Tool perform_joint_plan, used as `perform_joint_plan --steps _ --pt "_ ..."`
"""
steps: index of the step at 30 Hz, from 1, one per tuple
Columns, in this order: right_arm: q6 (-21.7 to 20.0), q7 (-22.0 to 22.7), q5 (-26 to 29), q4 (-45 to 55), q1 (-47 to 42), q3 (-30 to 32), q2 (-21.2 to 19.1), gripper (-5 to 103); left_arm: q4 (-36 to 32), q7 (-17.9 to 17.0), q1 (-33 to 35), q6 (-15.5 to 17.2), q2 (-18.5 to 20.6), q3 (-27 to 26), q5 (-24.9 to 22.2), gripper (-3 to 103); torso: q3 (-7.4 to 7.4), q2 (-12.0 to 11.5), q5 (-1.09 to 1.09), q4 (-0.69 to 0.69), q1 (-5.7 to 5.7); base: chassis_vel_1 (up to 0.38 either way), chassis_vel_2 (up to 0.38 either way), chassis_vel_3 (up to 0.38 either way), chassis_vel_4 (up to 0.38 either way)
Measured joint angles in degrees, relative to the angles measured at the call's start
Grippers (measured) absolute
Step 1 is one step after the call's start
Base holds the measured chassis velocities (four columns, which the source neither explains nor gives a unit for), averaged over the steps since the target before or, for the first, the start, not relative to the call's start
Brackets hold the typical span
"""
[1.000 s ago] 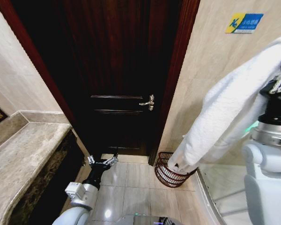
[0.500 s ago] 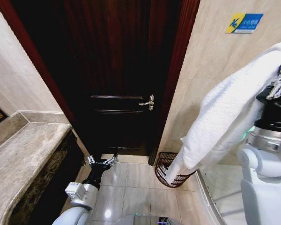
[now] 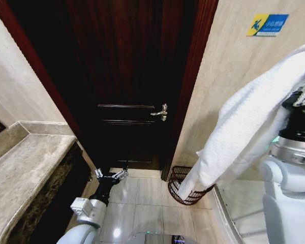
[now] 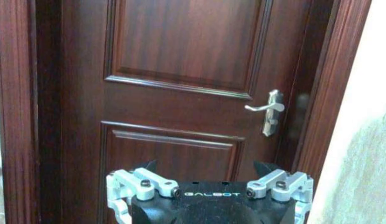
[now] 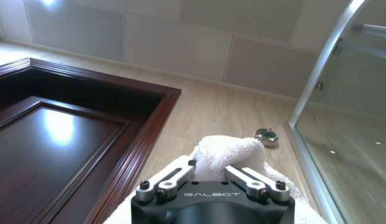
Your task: Discard the used towel into the hamper.
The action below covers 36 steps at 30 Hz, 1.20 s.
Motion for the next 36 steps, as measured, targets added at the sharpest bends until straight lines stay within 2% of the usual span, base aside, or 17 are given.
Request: perform_joint_plan --steps 36 --pt "0.2 0.2 0.4 -0.3 -0.8 1.8 0.3 5 0.0 0.0 0.0 0.0 0.0 0.0 0.0 100 0.00 0.0 0.00 0.00 -0.01 0.000 0.000 0.000 0.000"
